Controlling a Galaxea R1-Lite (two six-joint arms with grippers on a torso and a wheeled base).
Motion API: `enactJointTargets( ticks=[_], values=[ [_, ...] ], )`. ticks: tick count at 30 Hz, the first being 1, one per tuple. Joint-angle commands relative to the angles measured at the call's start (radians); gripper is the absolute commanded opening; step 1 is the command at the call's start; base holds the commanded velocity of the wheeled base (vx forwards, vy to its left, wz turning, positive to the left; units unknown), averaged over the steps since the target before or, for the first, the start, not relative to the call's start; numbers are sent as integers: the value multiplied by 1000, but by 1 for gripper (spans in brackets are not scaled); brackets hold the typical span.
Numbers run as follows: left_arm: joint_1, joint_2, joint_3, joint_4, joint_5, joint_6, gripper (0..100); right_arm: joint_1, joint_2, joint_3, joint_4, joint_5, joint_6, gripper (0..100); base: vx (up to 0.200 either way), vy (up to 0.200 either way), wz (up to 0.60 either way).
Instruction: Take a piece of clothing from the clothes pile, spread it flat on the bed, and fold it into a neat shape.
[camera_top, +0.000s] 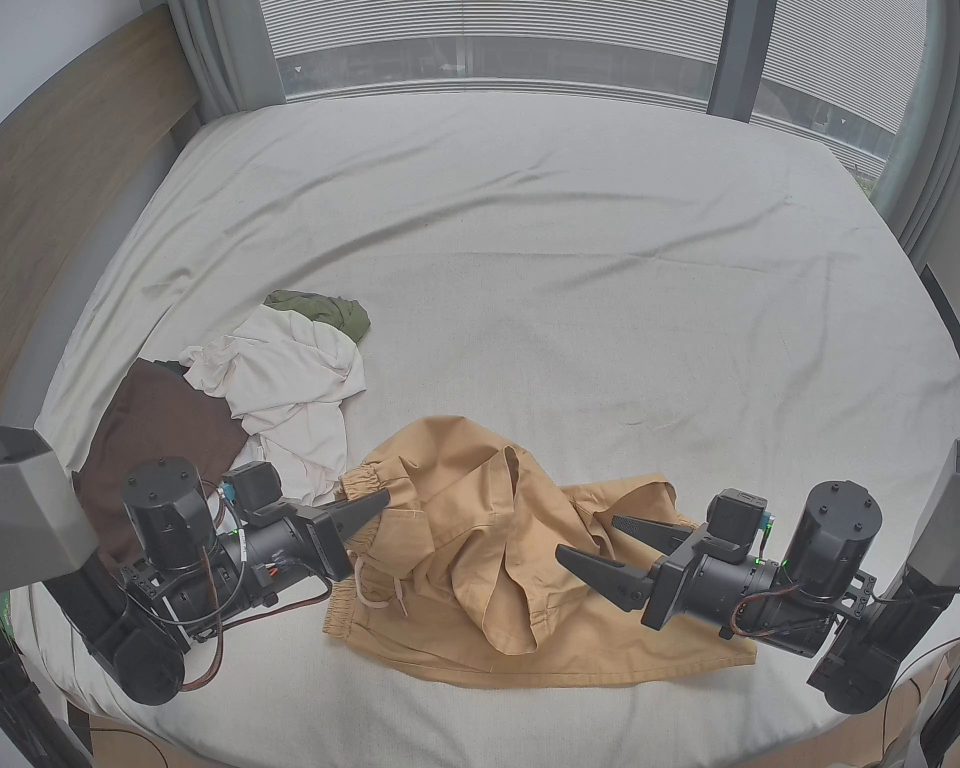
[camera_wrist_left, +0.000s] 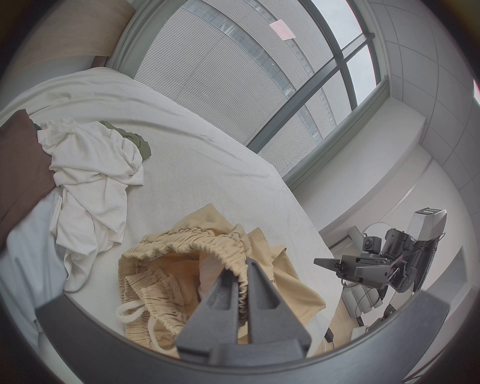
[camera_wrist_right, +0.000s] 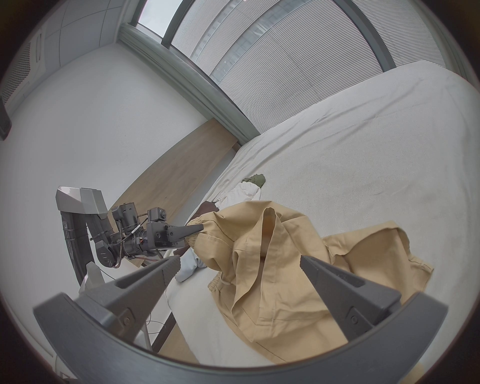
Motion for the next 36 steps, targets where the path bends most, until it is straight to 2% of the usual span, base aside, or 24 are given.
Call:
enactJointTargets(
  ticks=[1, 11, 25, 36],
  values=[
    [3, -47, 16, 2, -1, 0, 0, 14, 24, -23, 3, 2, 0, 100, 0, 0, 0],
    [6, -99, 29, 14, 1, 0, 0, 46, 42, -153, 131, 0, -4, 100, 0, 0, 0],
    [8, -133, 56, 5, -2, 3, 0, 35, 63, -299, 306, -1, -27, 100, 0, 0, 0],
    [13, -98, 60, -1, 6, 6, 0, 0, 134, -319, 297, 0, -48, 100, 0, 0, 0]
  ],
)
